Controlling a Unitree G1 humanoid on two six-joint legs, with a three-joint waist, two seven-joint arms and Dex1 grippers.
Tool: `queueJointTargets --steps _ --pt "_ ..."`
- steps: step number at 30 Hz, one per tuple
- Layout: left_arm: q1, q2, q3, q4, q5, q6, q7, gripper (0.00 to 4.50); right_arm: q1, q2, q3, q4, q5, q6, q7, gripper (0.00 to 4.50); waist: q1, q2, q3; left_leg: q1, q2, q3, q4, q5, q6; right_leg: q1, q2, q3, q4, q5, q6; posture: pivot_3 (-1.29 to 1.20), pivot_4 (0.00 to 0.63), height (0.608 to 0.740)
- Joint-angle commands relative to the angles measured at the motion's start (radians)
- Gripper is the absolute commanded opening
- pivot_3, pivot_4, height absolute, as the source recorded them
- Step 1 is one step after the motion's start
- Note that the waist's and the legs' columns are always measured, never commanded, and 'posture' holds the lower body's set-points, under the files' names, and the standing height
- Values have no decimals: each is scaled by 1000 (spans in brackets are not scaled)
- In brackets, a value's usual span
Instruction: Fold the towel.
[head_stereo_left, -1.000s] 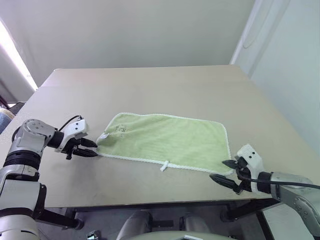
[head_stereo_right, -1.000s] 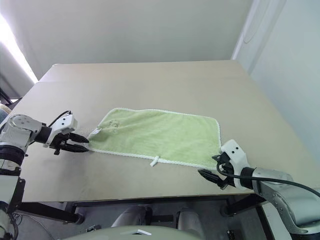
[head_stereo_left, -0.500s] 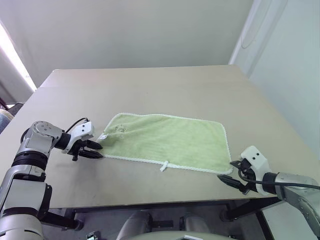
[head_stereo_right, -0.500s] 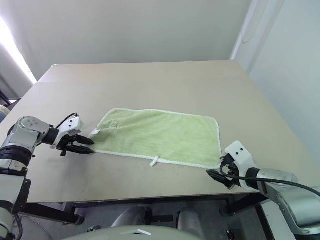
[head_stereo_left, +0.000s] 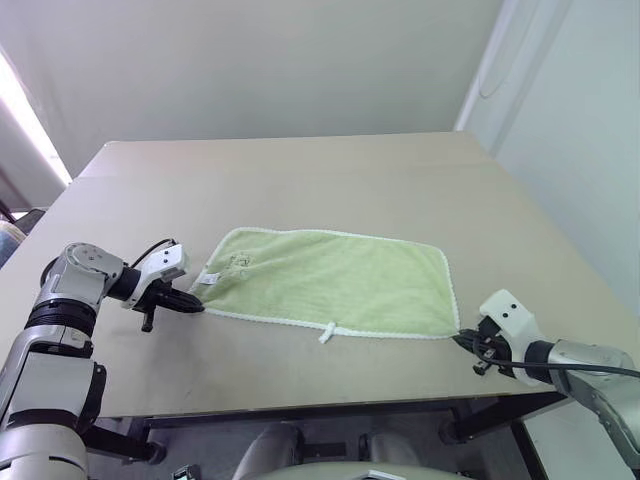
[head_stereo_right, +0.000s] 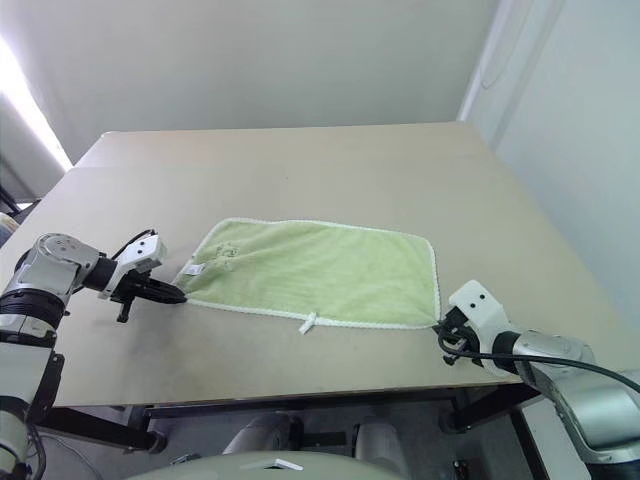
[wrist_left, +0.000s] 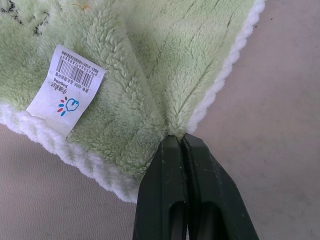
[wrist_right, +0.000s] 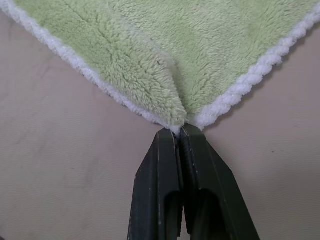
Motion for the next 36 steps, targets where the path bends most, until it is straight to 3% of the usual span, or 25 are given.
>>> queueJointTargets --steps 1,14,21,27,36 --pt "-22 4 2 6 -14 25 -21 0 -29 -19 -14 -2 -16 4 0 37 0 0 0 0 0 0 0 0 0 0 0 0 0 0 0 0 0 692" --pt "-185 15 94 62 -75 112 45 0 -147 19 -195 -44 140 60 30 37 6 0 1 -4 0 0 0 -1 1 -4 -1 -2 -1 0 0 0 0 692" --pt "-299 -16 138 127 -83 191 139 0 -283 64 -259 55 170 76 -54 37 1 0 1 -5 0 0 0 0 1 -6 0 -2 -1 1 2 0 0 692" --pt "-369 -91 193 192 -92 170 343 0 -437 106 -289 157 178 81 -141 37 5 0 2 -6 0 0 1 0 2 -6 0 -2 -1 3 5 0 0 692" --pt "-493 -208 267 271 -81 65 744 0 -695 165 -197 385 91 -32 -231 37 0 -1 2 -7 -1 1 2 1 3 -7 0 -2 -1 9 7 0 0 692"
